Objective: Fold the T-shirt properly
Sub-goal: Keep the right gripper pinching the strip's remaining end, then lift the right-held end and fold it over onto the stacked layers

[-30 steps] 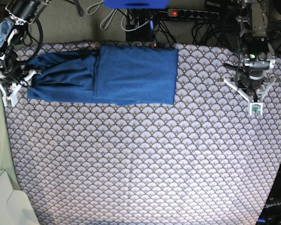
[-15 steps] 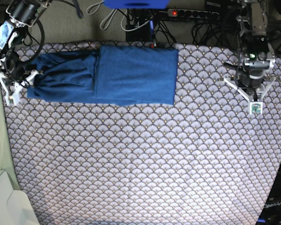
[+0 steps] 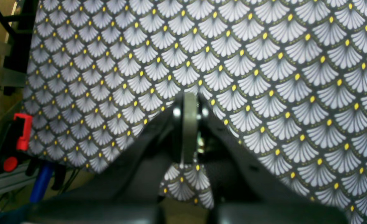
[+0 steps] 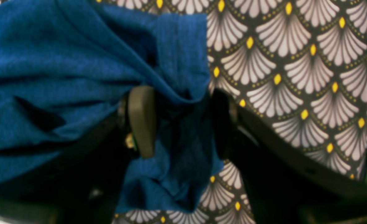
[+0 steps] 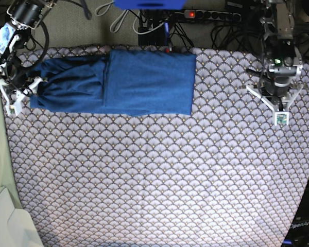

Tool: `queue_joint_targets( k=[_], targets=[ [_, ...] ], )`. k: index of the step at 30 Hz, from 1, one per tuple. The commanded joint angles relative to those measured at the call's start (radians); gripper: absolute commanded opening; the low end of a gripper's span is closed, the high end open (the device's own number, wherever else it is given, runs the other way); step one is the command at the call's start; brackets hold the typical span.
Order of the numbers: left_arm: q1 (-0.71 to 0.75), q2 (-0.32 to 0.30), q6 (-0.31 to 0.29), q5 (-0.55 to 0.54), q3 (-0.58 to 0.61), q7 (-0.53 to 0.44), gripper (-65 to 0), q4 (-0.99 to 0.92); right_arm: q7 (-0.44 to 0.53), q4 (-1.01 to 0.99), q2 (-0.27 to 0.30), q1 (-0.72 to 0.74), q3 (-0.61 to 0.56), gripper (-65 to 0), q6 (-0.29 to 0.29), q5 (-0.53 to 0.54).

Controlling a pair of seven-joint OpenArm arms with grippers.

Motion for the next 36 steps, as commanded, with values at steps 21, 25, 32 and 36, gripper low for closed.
queue_joint_targets(
  k=[21, 25, 32, 36],
  targets=[
    [-0.006, -0.015, 0.003, 0.014, -0.006, -0.015, -64.9, 0.021, -0.024, 0.014, -0.02, 0.004, 0.0, -65.0, 0.003, 0.0],
    [-0.006, -0.017, 0.004, 0.014, -0.006, -0.015, -64.9, 0.023, -0.057, 0.016, -0.02, 0.01, 0.0, -65.0, 0.003, 0.001],
    [-0.008, -0.018, -0.002, 0.008, -0.086, -0.015, -64.9, 0.023, -0.07, 0.166, -0.091, -0.002, -0.051, -65.0, 0.003, 0.0],
    [-0.008, -0.018, -0.003, 0.008, -0.132, -0.015, -64.9, 0.03, -0.07, 0.281, -0.137, -0.033, -0.112, -65.0, 0.003, -0.003]
  ],
)
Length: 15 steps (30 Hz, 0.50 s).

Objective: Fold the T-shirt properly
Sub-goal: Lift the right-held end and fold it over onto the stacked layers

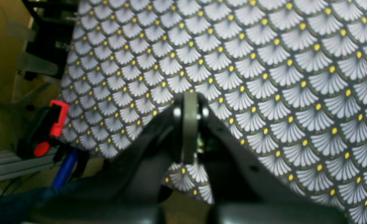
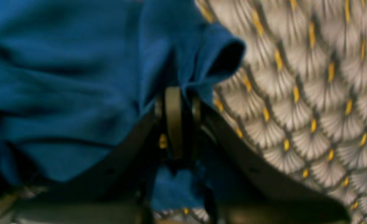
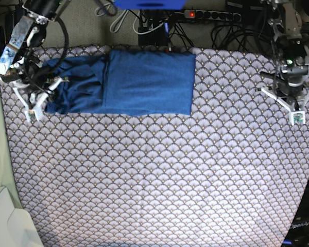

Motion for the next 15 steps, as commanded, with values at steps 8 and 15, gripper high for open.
queue_joint_targets(
  k=[8, 15],
  targets=[
    [0.0, -0.04, 0.005, 0.005, -0.05, -0.015, -64.9, 0.035, 0.012, 0.162, -0.071, -0.046, -0.081, -65.0, 0.003, 0.015],
    [0.003, -0.08, 0.005, 0.005, -0.104, -0.015, -64.9, 0.035, 0.013, 0.246, -0.16, -0.125, -0.145, -65.0, 0.003, 0.015]
  ],
)
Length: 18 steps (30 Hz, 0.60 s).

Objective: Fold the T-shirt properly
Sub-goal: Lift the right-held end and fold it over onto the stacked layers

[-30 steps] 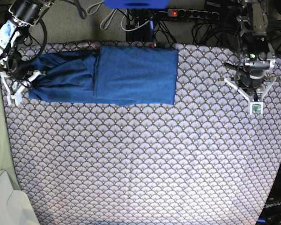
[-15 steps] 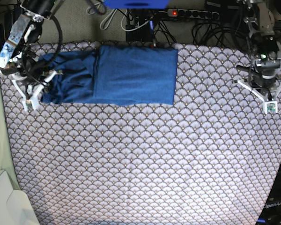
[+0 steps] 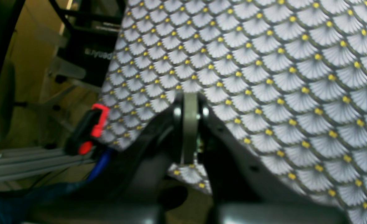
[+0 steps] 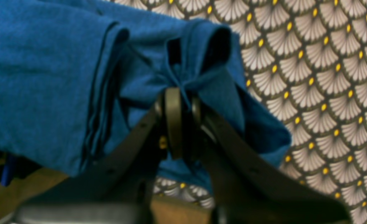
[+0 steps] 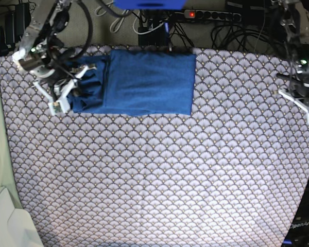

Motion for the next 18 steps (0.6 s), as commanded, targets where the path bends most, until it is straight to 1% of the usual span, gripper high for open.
queue_joint_targets(
  k=[1, 4, 7, 18],
  targets=[
    [-0.005, -0.018, 0.004, 0.011, -0.018, -0.015, -64.9, 0.018, 0.022, 0.019, -0.012, -0.004, -0.024, -65.0, 0.003, 0.023],
    [-0.008, -0.019, 0.002, 0.011, -0.04, -0.015, -64.9, 0.018, 0.022, 0.019, -0.025, -0.015, -0.085, -65.0, 0.003, 0.026],
    [-0.005, -0.038, 0.002, 0.011, -0.048, -0.015, -64.9, 0.016, 0.022, 0.024, -0.038, -0.022, -0.141, -65.0, 0.003, 0.028],
    [-0.005, -0.033, 0.002, 0.011, -0.052, -0.015, -64.9, 0.014, 0.021, 0.049, -0.038, 0.005, -0.22, -65.0, 0.003, 0.031]
  ],
)
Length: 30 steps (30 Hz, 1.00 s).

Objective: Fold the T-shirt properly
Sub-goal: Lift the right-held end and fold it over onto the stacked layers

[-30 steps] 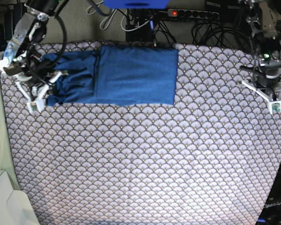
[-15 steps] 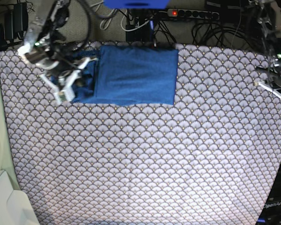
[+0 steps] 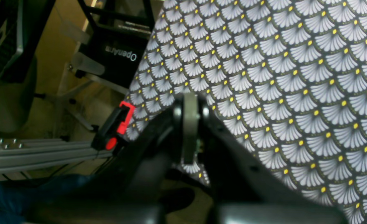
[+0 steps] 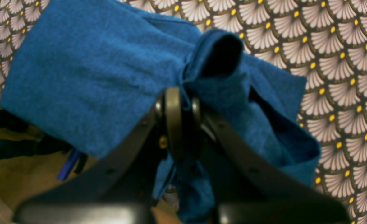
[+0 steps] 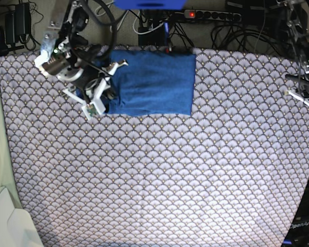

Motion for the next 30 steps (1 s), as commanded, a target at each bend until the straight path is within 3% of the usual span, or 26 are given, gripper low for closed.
queue_joint_targets(
  k=[1, 9, 12, 15, 24, 30],
  targets=[
    [-0.006, -0.01, 0.002, 0.007, -0.008, -0.015, -64.9, 0.016, 0.022, 0.022, -0.004, 0.014, -0.006, -65.0, 0.003, 0.019],
    [-0.006, -0.01, 0.002, 0.007, -0.008, -0.014, -64.9, 0.011, 0.022, 0.023, -0.004, 0.027, -0.031, -65.0, 0.003, 0.019],
    [-0.006, -0.01, 0.002, 0.007, -0.005, -0.014, -64.9, 0.011, 0.022, 0.028, -0.004, 0.02, -0.038, -65.0, 0.003, 0.082],
    [-0.007, -0.009, 0.002, 0.007, -0.003, -0.014, -64.9, 0.009, 0.022, 0.028, -0.004, 0.007, -0.107, -65.0, 0.003, 0.131],
    [-0.004, -0.009, 0.002, 0.007, -0.008, -0.008, -64.9, 0.009, 0.036, 0.019, -0.004, 0.037, -0.308, -65.0, 0.003, 0.139],
    [-0.004, 0.016, 0.002, 0.007, -0.006, -0.006, -64.9, 0.011, 0.128, -0.059, -0.004, 0.051, -0.416, -65.0, -0.036, 0.139]
  ],
)
